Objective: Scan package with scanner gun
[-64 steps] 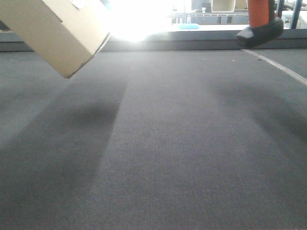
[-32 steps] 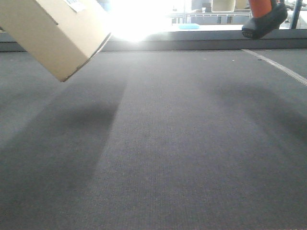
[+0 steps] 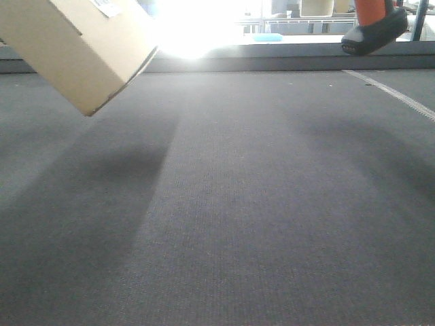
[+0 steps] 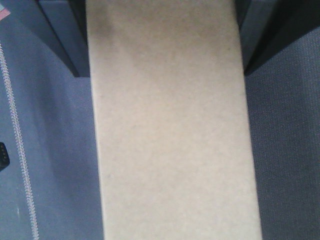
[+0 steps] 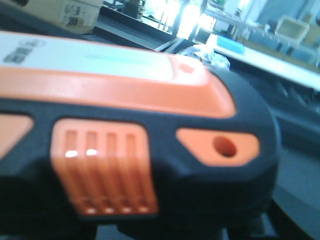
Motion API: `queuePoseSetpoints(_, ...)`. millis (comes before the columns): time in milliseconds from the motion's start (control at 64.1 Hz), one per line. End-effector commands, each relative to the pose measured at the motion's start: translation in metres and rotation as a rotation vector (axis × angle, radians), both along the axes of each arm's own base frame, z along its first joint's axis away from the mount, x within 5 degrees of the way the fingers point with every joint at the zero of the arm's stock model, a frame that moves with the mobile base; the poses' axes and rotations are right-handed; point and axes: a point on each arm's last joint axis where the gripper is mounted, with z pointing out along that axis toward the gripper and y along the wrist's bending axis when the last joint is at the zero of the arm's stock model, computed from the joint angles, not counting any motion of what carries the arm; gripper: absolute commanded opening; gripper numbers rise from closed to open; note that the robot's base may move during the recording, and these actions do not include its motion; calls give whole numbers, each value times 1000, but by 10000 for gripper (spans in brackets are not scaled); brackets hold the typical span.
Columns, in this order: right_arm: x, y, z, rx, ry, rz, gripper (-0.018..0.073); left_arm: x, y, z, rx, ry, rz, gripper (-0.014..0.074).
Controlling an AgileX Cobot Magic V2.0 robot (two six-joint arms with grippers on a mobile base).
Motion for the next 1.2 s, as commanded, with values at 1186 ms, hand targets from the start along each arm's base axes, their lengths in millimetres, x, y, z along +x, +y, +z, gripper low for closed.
queuePoseSetpoints(1186, -11, -11, -43, 454, -143, -112, -159, -3, -3, 7, -14, -22, -7, -111)
